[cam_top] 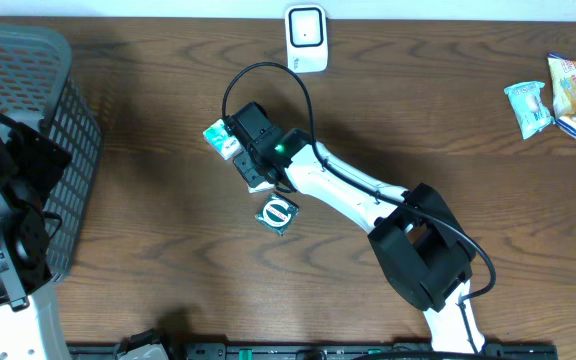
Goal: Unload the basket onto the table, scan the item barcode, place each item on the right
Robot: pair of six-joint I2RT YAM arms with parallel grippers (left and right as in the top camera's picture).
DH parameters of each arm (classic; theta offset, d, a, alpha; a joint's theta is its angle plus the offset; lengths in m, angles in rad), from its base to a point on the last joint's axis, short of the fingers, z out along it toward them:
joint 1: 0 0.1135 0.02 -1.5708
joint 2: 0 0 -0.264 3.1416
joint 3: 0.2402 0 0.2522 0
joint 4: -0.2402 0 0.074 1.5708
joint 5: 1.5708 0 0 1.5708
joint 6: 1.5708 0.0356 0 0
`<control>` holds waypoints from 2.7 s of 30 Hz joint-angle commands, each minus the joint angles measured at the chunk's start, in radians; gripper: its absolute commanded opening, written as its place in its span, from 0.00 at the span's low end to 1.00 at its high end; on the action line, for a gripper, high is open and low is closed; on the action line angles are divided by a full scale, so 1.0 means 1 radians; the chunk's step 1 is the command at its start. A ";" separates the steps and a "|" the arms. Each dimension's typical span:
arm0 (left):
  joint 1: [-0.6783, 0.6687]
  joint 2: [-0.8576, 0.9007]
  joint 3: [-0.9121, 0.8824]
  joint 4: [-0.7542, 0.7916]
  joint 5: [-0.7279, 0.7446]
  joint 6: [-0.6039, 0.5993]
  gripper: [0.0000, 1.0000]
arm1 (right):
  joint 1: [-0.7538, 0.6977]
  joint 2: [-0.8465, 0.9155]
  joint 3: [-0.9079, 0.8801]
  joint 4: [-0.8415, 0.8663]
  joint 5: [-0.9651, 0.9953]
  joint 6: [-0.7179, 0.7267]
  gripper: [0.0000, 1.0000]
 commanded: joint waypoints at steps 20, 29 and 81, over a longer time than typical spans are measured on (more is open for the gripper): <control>0.003 0.000 0.002 -0.004 -0.006 -0.009 0.95 | 0.066 -0.036 0.027 -0.013 -0.045 -0.044 0.99; 0.003 0.000 0.002 -0.004 -0.006 -0.008 0.95 | 0.079 -0.024 0.021 -0.029 -0.046 -0.044 0.90; 0.003 0.000 0.002 -0.004 -0.006 -0.009 0.95 | 0.061 -0.011 -0.016 -0.083 0.319 -0.060 0.45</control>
